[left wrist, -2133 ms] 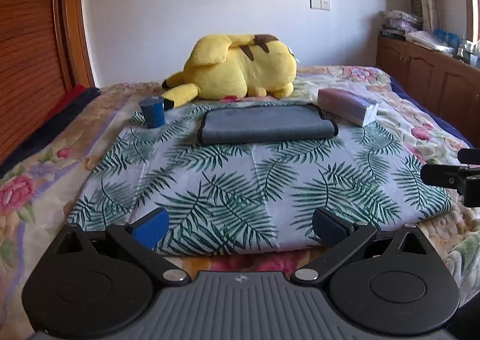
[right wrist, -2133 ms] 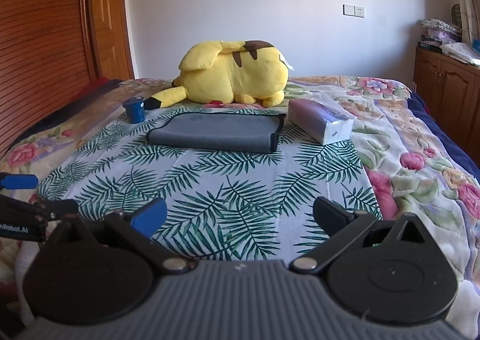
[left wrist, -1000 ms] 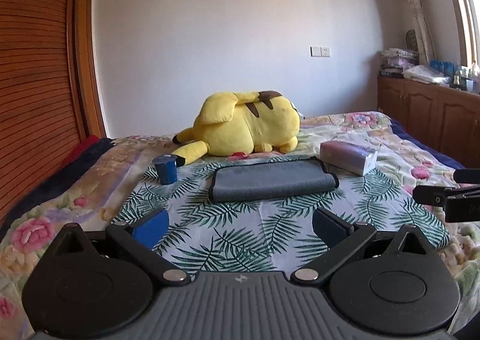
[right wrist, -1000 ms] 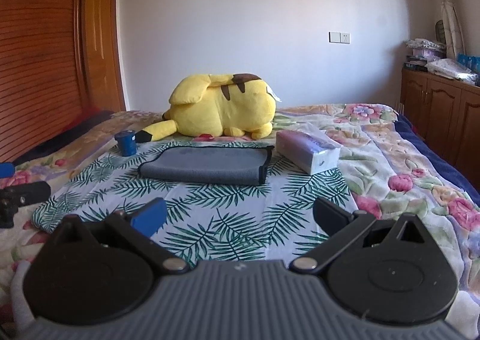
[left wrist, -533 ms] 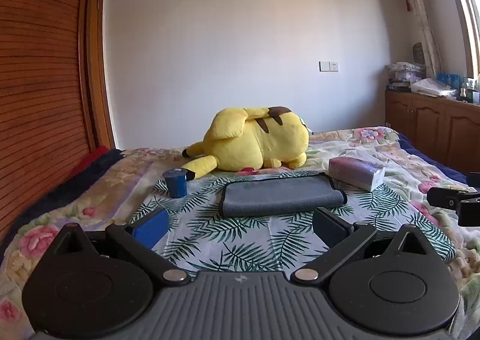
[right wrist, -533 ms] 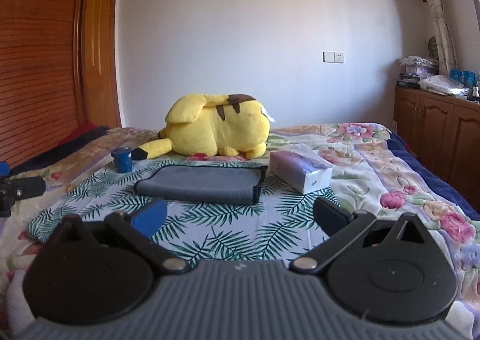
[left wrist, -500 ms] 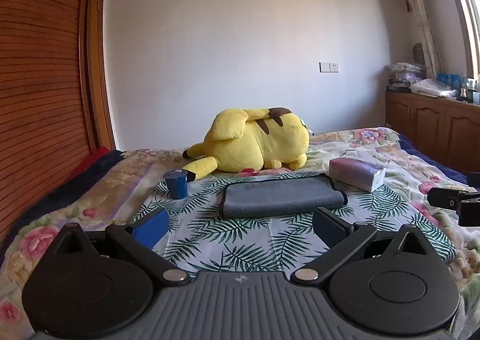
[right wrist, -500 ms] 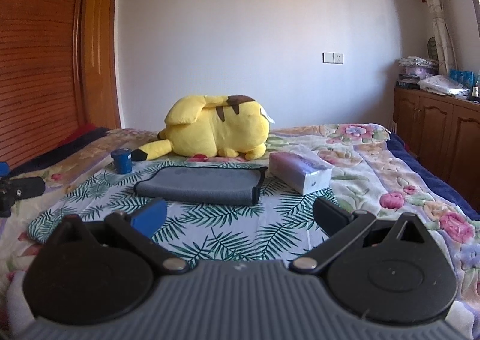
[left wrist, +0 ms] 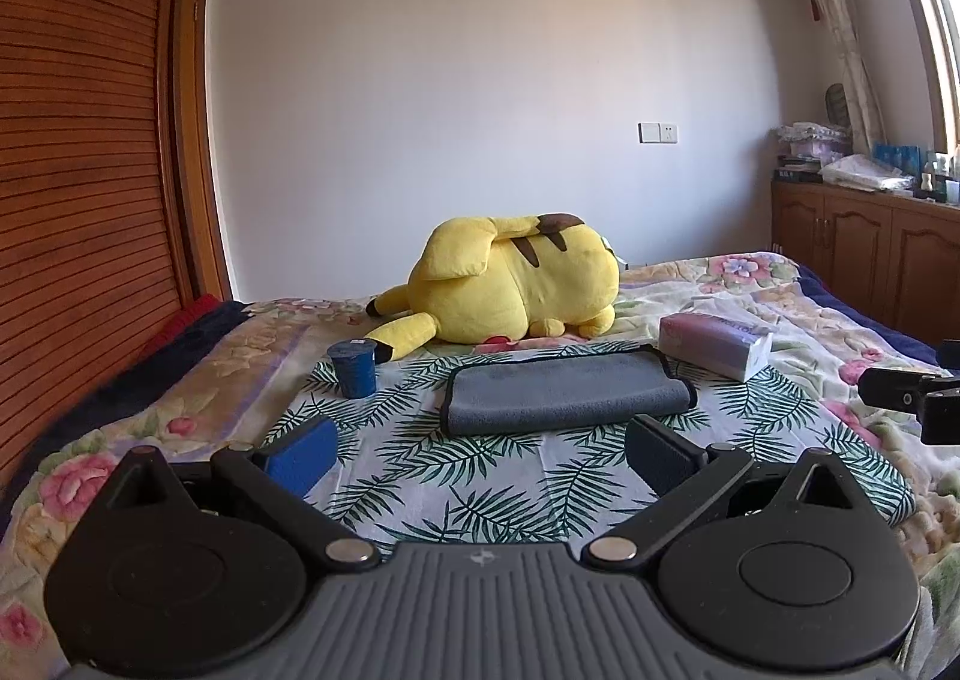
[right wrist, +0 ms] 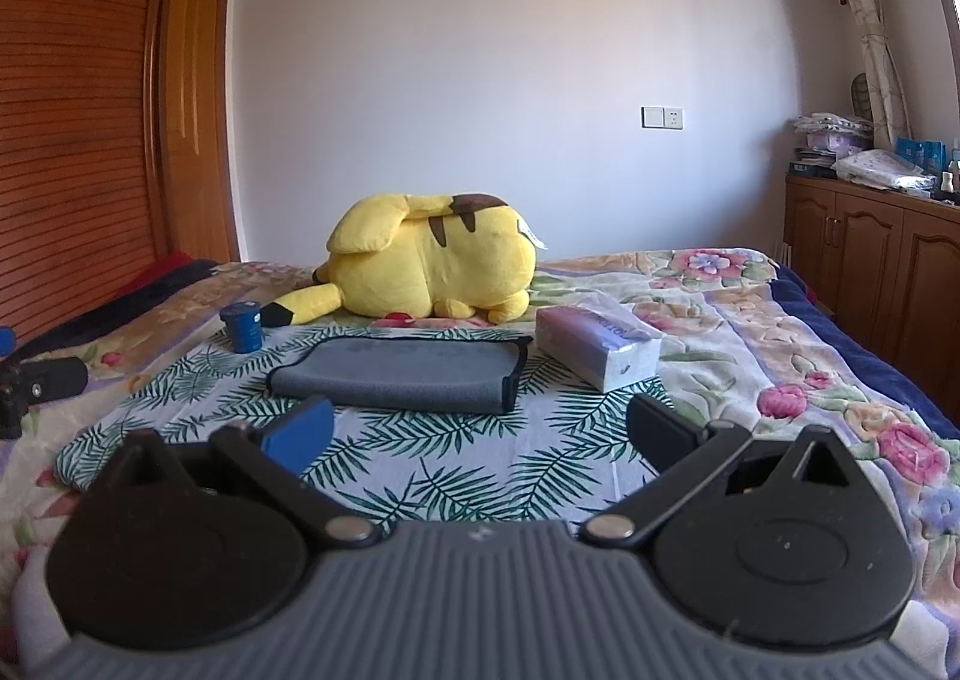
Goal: Fold towel
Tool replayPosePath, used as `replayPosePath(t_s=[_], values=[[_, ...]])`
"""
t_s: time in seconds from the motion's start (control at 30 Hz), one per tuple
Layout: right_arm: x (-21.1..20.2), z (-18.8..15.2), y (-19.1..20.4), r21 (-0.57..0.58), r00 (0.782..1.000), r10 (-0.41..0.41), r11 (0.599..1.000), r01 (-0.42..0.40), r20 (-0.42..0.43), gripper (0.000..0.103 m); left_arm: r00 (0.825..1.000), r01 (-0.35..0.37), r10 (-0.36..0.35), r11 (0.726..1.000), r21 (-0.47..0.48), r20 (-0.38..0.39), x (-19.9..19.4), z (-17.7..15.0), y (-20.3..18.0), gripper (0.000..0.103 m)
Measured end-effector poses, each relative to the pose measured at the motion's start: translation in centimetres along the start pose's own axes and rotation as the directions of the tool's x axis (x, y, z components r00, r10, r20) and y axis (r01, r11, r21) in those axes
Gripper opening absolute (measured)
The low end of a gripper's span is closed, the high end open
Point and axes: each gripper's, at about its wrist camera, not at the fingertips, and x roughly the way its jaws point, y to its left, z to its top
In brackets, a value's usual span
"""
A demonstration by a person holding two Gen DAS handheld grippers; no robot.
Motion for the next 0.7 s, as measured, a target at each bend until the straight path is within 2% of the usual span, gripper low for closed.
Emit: replayPosePath(t_s=[0.7], values=[[0.04,-0.01,-0.07,0.001,1.000,0.000,1.000,0.000,0.000,0.103,1.000,-0.002,0.002,1.000,0.013,-0.005,0.38,-0.22,-0.05,0.103]])
